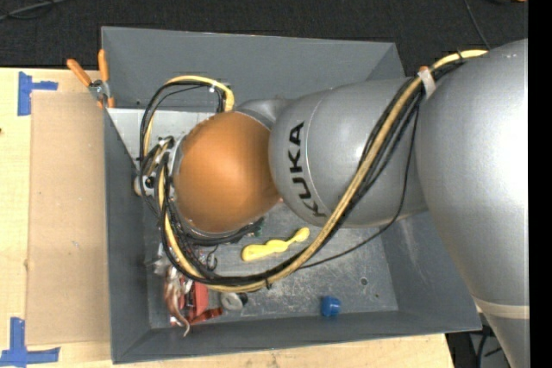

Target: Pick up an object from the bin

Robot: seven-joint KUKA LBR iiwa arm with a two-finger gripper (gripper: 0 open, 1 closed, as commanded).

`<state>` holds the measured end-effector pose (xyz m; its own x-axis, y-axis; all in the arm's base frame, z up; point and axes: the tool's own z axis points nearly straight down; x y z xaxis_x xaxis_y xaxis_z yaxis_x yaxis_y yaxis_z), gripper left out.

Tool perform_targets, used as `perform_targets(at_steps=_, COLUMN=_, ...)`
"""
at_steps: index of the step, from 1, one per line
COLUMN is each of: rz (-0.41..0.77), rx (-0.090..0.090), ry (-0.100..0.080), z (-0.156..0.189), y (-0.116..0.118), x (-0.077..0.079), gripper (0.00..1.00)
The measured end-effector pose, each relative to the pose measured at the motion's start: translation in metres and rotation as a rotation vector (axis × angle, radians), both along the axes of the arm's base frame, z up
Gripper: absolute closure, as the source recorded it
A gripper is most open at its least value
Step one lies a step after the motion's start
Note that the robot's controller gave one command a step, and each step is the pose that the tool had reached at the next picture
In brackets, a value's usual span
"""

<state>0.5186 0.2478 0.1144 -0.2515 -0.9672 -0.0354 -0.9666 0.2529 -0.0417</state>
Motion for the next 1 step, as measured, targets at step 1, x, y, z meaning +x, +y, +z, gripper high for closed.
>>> perform_targets(at_steps=1, rz=-0.001, rx=-0.003, ry=0.008, z=0.0290, y=-0.0005, x=-0.0022, gripper=1.00)
